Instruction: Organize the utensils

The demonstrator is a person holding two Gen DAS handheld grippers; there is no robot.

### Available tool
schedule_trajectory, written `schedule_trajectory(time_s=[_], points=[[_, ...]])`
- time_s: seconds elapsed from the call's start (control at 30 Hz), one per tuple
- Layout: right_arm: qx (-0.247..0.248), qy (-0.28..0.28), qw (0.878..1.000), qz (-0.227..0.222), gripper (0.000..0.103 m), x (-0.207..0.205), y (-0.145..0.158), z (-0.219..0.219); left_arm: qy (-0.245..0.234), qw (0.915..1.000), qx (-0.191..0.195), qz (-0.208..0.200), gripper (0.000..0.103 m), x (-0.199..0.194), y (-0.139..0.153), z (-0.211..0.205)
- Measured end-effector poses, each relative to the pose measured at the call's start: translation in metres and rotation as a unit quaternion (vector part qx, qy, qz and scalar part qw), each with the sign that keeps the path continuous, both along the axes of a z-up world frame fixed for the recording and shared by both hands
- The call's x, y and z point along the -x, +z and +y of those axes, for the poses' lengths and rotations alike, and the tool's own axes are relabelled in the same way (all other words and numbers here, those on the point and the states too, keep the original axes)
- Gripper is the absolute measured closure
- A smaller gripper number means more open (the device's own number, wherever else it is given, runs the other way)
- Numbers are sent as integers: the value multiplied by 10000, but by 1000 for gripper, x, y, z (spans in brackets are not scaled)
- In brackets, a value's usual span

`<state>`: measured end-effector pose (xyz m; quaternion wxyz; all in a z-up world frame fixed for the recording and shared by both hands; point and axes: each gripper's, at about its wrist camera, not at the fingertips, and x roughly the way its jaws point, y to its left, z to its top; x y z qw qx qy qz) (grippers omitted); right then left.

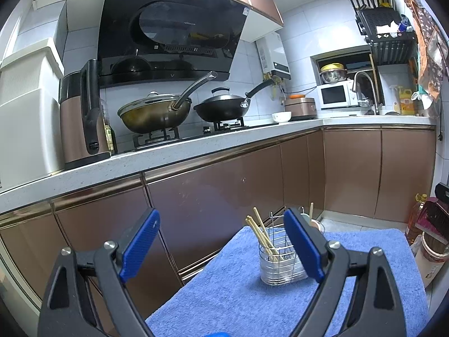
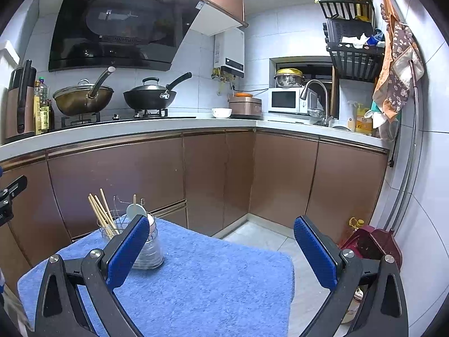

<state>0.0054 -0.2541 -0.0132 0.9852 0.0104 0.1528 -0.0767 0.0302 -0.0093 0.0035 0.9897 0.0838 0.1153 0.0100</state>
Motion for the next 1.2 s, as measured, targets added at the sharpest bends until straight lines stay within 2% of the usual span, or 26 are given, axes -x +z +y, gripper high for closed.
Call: schedule_trajectory(time_s=[1.2], points=[[8, -45, 10000, 75, 0, -8, -4, -7, -18, 9998, 61, 176, 13, -11, -10, 0]])
